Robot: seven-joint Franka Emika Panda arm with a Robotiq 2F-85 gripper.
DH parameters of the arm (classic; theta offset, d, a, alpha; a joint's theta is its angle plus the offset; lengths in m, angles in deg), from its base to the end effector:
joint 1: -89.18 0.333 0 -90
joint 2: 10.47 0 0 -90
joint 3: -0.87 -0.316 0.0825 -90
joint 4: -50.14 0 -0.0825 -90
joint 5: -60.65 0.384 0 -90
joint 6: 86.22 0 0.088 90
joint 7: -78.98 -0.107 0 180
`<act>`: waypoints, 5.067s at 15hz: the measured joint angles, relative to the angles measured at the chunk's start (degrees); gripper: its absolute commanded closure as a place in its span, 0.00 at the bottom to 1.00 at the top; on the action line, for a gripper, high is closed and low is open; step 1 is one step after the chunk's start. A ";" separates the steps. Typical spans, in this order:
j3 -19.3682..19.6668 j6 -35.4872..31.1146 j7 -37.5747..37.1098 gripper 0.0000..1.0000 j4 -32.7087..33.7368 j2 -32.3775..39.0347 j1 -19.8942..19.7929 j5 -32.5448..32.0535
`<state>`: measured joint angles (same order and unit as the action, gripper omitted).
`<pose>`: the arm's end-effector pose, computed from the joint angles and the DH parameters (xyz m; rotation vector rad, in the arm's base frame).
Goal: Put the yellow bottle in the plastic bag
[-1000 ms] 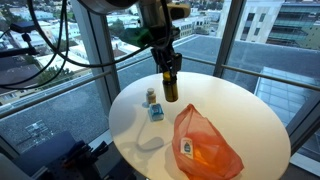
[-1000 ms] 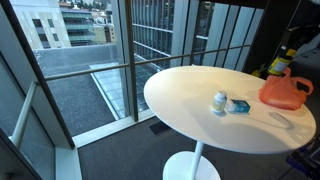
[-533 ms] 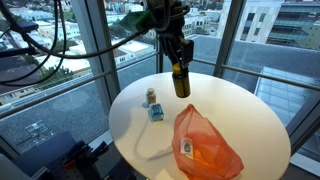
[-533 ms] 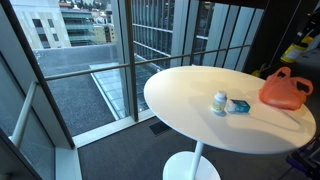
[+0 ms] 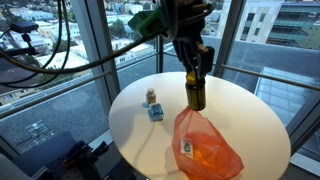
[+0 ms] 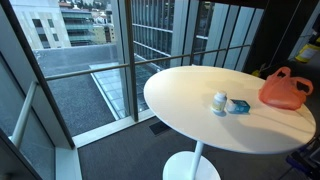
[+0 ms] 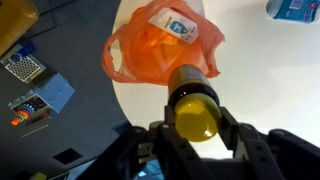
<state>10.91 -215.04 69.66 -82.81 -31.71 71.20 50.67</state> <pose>0.4068 -0.2287 0.5130 2.8637 -0.8238 0.4170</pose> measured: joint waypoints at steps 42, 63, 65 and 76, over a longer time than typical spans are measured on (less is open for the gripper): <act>3.42 -7.19 -0.61 0.80 6.31 28.95 6.26 0.07; 3.62 -9.19 -0.33 0.01 5.41 29.72 5.91 0.50; 3.67 -9.20 -0.15 0.00 5.36 29.96 5.84 0.50; 3.86 -8.92 0.60 0.00 5.18 26.54 5.81 0.46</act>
<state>14.78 -223.96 70.26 -77.63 -5.17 77.01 51.12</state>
